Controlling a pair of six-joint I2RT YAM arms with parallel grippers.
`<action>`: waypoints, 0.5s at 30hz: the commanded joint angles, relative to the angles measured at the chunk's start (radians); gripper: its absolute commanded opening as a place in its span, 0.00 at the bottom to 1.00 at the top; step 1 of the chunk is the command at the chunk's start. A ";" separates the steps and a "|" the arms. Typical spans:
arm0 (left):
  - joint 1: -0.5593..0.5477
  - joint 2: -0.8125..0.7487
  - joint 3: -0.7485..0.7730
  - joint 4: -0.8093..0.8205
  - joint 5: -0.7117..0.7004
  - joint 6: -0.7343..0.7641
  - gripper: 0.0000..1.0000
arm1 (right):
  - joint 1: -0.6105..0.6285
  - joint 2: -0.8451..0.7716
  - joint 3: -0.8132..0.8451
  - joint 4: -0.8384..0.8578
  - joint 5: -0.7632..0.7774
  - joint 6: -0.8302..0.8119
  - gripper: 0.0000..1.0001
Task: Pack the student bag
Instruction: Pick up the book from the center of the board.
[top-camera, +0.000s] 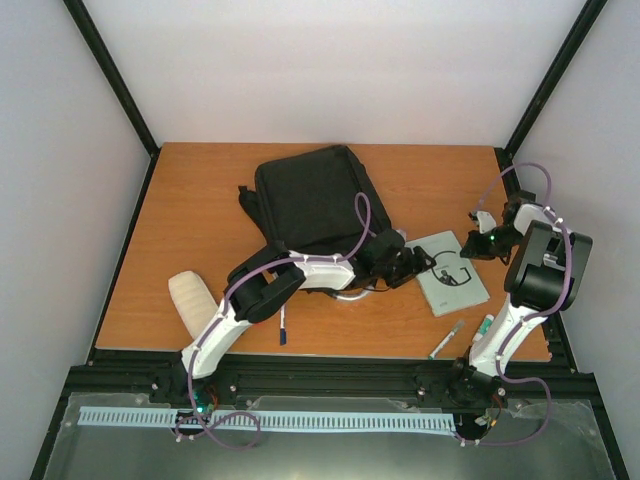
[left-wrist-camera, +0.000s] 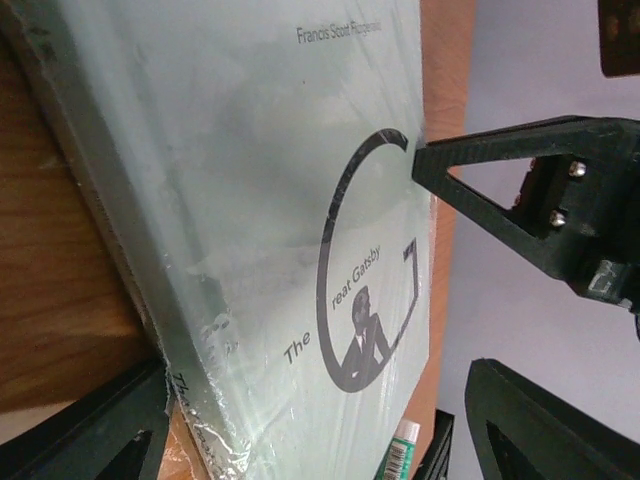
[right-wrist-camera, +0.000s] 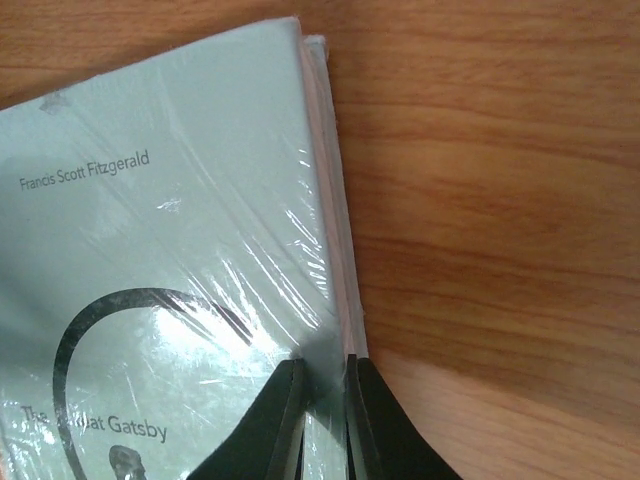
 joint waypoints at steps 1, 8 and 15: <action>-0.020 0.075 0.038 0.290 0.081 0.010 0.83 | 0.023 0.134 -0.098 0.002 0.265 -0.010 0.03; -0.020 0.000 0.016 0.474 0.039 0.051 0.85 | 0.022 0.135 -0.096 0.000 0.260 -0.018 0.03; -0.020 -0.005 0.059 0.462 0.056 0.050 0.85 | 0.033 0.107 -0.084 -0.110 0.067 -0.067 0.03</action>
